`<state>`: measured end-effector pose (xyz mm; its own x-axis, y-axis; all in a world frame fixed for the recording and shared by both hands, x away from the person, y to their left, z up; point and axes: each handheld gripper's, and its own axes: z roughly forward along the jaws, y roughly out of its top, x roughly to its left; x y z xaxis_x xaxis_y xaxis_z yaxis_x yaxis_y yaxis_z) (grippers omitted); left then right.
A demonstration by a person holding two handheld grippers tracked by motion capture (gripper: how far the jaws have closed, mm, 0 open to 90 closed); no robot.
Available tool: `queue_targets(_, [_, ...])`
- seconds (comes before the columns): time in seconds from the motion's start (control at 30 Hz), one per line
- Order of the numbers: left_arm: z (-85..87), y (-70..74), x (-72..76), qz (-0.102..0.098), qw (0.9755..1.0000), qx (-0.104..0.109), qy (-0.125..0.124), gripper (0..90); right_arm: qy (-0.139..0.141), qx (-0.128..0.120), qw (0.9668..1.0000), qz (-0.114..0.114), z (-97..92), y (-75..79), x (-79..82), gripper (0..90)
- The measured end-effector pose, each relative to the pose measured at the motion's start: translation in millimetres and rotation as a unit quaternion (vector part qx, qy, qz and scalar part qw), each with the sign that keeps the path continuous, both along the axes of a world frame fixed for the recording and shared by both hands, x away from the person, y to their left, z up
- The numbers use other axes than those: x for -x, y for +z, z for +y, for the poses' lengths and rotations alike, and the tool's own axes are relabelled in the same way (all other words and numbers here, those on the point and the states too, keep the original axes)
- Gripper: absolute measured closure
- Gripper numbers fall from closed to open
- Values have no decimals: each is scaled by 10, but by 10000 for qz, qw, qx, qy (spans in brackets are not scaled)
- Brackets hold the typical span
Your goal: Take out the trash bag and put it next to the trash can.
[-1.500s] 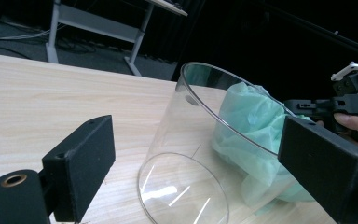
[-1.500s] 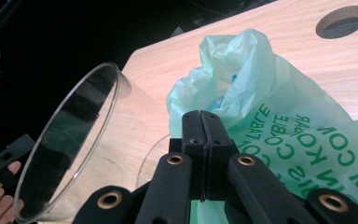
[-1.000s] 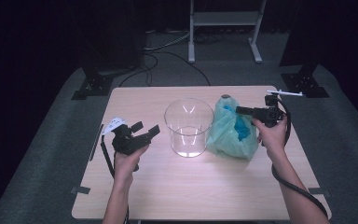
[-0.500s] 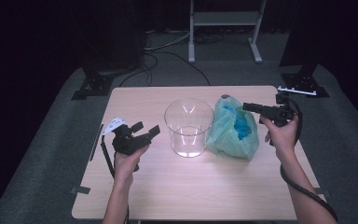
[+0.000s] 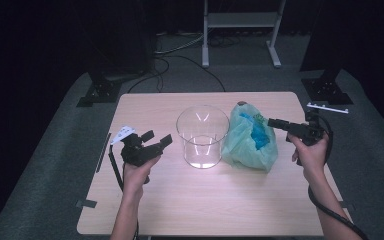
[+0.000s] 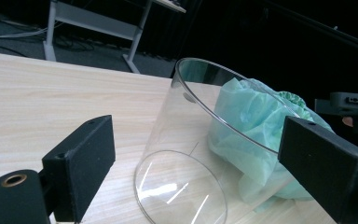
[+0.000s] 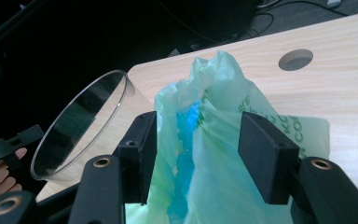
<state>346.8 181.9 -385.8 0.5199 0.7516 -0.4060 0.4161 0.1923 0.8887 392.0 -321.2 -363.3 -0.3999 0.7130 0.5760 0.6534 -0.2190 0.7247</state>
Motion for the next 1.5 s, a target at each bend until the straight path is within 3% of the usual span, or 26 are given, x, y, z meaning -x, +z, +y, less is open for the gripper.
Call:
queue_targets(0.33, [-1,2,4,-1,10000,-12,0,99,22,-335,9994,20,-112,-206,88,460])
queue_targets(1.23, [-5,-1,6,-1,10000,-9,3,99,35,-366,9993,52,-291,-567,358,459])
queue_targets(1.5, [3,3,9,-9,10000,-9,5,98,61,-492,9988,-12,-320,-660,444,459])
